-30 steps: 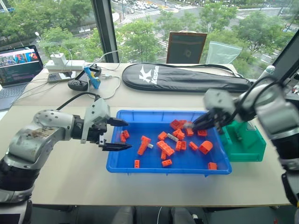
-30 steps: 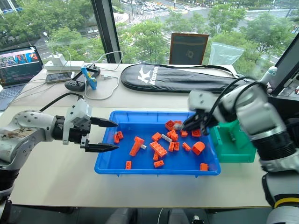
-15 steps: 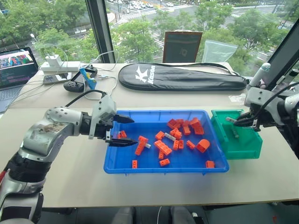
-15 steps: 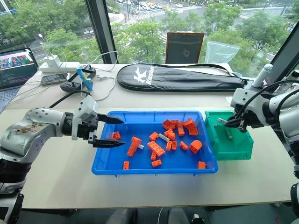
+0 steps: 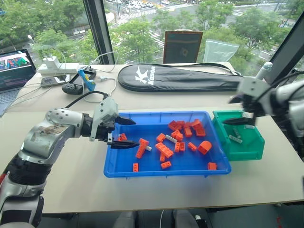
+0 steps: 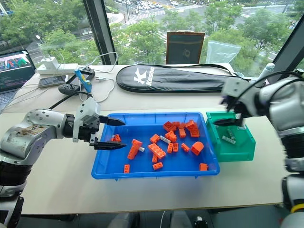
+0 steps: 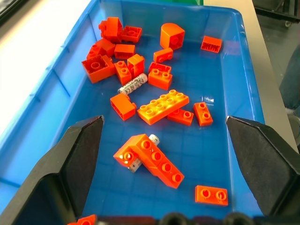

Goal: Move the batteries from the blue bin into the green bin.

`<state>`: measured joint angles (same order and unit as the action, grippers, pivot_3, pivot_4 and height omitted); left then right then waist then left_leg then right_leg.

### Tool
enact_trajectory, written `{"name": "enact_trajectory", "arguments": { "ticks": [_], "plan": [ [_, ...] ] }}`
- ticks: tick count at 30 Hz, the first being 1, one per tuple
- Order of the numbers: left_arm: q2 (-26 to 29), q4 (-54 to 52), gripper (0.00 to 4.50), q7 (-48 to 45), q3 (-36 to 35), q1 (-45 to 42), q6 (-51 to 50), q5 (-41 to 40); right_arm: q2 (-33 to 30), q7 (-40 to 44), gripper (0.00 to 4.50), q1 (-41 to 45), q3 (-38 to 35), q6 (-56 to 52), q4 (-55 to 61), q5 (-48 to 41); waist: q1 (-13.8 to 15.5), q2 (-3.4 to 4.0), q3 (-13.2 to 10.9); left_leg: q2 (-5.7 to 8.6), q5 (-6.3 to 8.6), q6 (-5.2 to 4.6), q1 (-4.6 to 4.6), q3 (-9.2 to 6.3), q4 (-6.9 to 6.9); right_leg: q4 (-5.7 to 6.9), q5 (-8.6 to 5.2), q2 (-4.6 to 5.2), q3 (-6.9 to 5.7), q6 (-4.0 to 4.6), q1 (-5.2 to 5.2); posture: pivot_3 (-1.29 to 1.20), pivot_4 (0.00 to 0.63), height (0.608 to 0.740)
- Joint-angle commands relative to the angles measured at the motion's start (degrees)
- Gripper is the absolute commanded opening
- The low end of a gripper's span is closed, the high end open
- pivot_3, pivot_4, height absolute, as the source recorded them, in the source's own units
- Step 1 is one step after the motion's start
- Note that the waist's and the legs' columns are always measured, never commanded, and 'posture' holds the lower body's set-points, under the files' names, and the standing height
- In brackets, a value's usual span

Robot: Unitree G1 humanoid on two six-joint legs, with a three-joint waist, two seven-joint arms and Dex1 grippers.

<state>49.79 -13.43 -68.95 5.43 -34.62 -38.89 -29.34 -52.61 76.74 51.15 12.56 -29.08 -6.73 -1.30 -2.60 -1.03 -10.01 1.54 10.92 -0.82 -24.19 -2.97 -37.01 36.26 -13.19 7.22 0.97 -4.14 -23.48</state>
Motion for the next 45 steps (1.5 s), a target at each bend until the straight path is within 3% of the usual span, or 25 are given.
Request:
{"name": "enact_trajectory", "arguments": {
  "ticks": [1,9,21,22,23,33,40,45],
  "plan": [
    [1.23,-1.95,4.5,0.5,-2.11,0.29,0.22,-0.15,5.11,-2.0,4.48,-1.02,2.17,-6.04,7.56,-2.03,0.18,0.0,0.0,0.01,0.0,0.0,-0.01,-0.01,0.0,-0.01,0.0,0.0,0.0,0.0,0.0,0.0,0.15,0.74],
    [2.08,-3.05,4.5,1.53,-2.99,1.41,-0.08,-0.45,12.52,-6.28,4.48,-2.94,7.9,-13.76,12.99,-1.71,1.09,-0.01,-0.01,0.11,0.0,0.0,-0.13,-0.06,-0.09,-0.03,0.01,0.03,0.02,0.01,-0.04,0.0,0.15,0.74],
    [2.81,-3.86,4.5,2.29,-3.12,2.3,-0.01,-0.35,12.7,-10.95,4.48,-1.33,7.0,-23.11,6.18,-2.38,0.95,-0.01,0.0,0.09,-0.01,0.01,-0.08,-0.05,-0.08,0.03,0.01,0.02,0.01,0.01,-0.05,0.0,0.15,0.74],
    [2.74,-3.86,4.5,2.31,-2.97,2.26,0.05,-0.24,12.99,-11.58,3.96,-1.56,7.08,-23.35,5.45,-2.37,0.94,-0.01,0.0,0.09,0.0,0.01,-0.07,-0.06,-0.07,0.03,0.01,0.02,0.0,0.01,-0.05,0.0,0.15,0.74],
    [2.72,-3.94,4.5,2.31,-2.88,2.31,0.11,-0.18,13.2,-12.18,3.78,-2.06,7.29,-23.32,5.06,-2.32,0.94,-0.01,0.0,0.08,0.0,0.01,-0.07,-0.06,-0.07,0.05,0.01,0.02,0.0,0.01,-0.05,0.0,0.15,0.74],
    [2.99,-3.64,4.5,1.87,-2.84,2.23,0.56,0.21,14.14,-15.21,0.42,-4.13,8.08,-21.85,2.22,-2.29,0.84,-0.02,0.0,0.08,-0.01,0.01,-0.08,-0.06,-0.08,0.07,0.01,0.02,0.0,0.01,-0.07,0.0,0.15,0.74],
    [3.1,-3.69,4.5,1.89,-2.88,2.23,0.62,0.26,12.19,-14.42,0.43,-2.23,6.39,-21.56,2.69,-3.27,0.66,-0.01,0.0,0.08,-0.02,0.03,-0.05,-0.06,-0.09,0.07,0.01,0.02,0.01,0.01,-0.04,0.0,0.15,0.74],
    [3.21,-3.61,4.5,1.73,-2.96,2.39,0.74,0.16,6.17,-13.15,0.43,-0.2,7.28,-17.41,2.97,-0.15,0.62,-0.01,-0.01,0.09,-0.02,0.03,-0.08,-0.06,-0.09,0.06,0.01,0.02,0.01,0.01,-0.07,0.0,0.15,0.74]
  ]
}}
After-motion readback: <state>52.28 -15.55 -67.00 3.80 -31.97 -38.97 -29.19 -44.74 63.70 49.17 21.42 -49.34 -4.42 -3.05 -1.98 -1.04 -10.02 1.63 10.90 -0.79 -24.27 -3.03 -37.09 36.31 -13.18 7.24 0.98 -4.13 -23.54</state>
